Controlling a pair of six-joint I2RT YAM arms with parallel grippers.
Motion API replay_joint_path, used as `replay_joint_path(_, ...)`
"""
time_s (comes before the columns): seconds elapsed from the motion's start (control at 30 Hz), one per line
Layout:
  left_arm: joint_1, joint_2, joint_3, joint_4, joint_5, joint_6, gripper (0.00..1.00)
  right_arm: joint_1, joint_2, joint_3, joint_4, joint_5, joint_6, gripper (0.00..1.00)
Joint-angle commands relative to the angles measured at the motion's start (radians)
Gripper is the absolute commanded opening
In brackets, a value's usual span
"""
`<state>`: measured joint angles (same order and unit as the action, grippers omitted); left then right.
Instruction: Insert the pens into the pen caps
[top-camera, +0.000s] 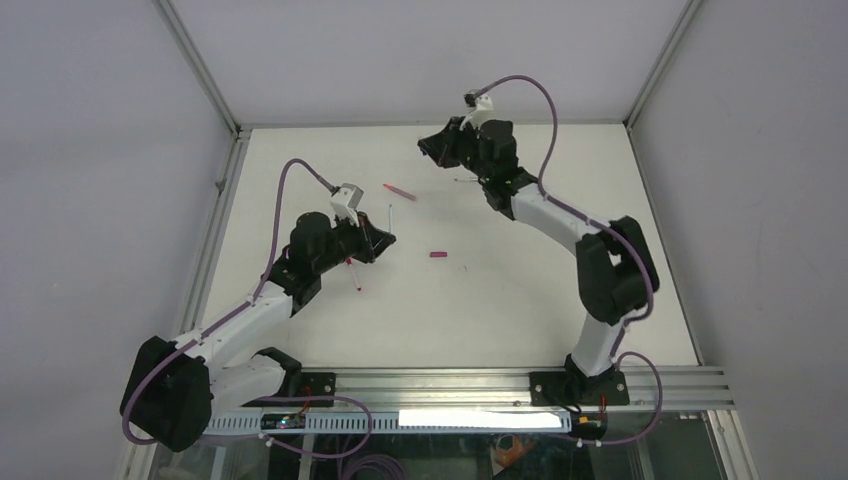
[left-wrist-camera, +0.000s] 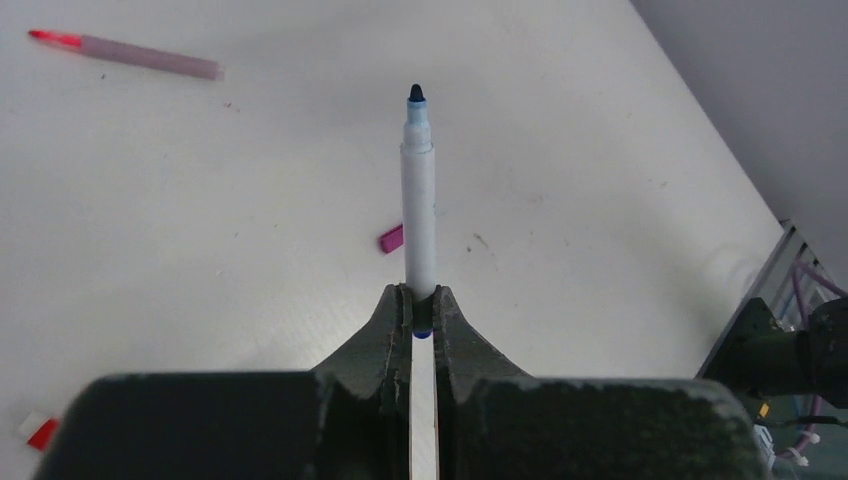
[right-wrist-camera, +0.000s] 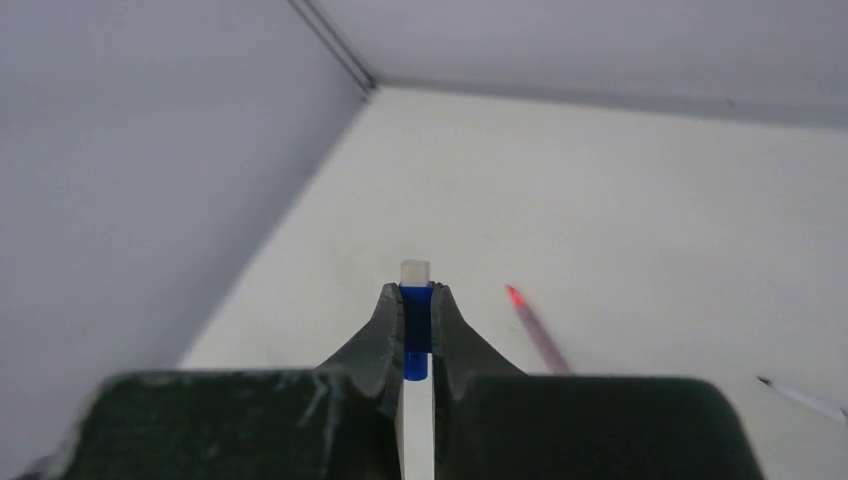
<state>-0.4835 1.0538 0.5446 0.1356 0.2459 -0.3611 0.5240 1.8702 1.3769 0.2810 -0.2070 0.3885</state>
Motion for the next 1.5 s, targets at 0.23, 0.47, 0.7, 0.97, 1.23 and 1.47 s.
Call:
replay_joint_path(0.23,-0.003,0.080,0.037,0.435,0.200,-0.083,0.00,0.022,-0.276,-0.309,0.576,-0.160,0.398,0.00)
replay_joint_path(0.47,-0.006,0.072,0.110,0.446,0.212,-0.076,0.00,0.042,-0.313,-0.339,0.593,-0.189,0.421,0.00)
replay_joint_path(0.7,-0.007,0.103,0.130,0.468,0.230,-0.096,0.00,0.062,-0.314,-0.325,0.604,-0.215,0.427,0.00)
replay_joint_path(0.97,-0.009,0.113,0.128,0.475,0.231,-0.104,0.00,0.071,-0.314,-0.313,0.632,-0.228,0.438,0.00)
replay_joint_path(1.23,-0.009,0.117,0.123,0.473,0.233,-0.102,0.00,0.071,-0.312,-0.305,0.652,-0.238,0.451,0.00)
replay_joint_path(1.47,-0.010,0.118,0.119,0.476,0.240,-0.107,0.00,0.072,-0.282,-0.277,0.669,-0.256,0.469,0.00)
